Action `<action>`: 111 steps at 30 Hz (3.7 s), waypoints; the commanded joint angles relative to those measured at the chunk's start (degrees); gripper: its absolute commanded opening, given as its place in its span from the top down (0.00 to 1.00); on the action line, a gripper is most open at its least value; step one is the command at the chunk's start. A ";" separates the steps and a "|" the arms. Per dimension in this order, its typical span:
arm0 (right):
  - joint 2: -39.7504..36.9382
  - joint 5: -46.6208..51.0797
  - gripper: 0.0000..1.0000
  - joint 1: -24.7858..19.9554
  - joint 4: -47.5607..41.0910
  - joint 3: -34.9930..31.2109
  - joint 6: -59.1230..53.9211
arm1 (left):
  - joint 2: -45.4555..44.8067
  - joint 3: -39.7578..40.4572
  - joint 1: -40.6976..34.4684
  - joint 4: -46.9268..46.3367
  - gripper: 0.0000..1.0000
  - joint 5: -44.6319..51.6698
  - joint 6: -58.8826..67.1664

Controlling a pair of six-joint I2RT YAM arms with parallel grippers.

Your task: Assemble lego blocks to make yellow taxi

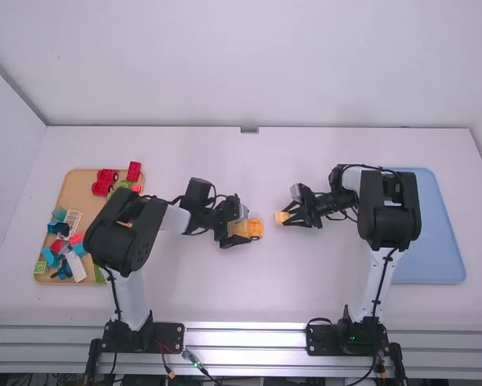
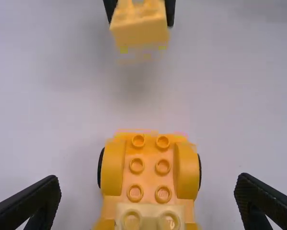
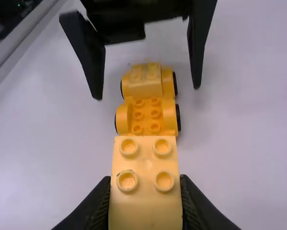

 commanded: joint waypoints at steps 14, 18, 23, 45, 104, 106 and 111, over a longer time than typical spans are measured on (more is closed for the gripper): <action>-1.36 -4.81 0.80 0.63 0.55 0.94 0.63 | 1.79 -2.19 -0.17 3.98 0.08 0.28 2.78; -3.58 -3.26 0.83 2.05 0.44 0.83 1.11 | 1.81 -3.17 -0.31 5.55 0.09 0.39 2.82; -6.43 -1.53 0.83 4.42 1.03 0.20 2.23 | 1.81 -3.45 -0.39 5.84 0.10 0.70 2.84; -18.95 10.64 0.94 16.02 48.50 -22.51 45.20 | 4.90 -3.41 -0.44 8.81 0.34 0.46 4.74; -19.17 10.43 0.33 19.98 58.25 -28.15 44.85 | 4.90 -3.63 -0.22 5.75 0.44 6.69 8.79; -20.31 8.20 0.31 19.91 57.79 -27.82 44.78 | 4.90 -3.63 -0.59 5.79 0.43 6.47 8.79; -23.61 3.04 0.29 18.21 56.65 -27.32 44.83 | 4.90 -3.63 -0.26 5.75 0.43 6.51 8.81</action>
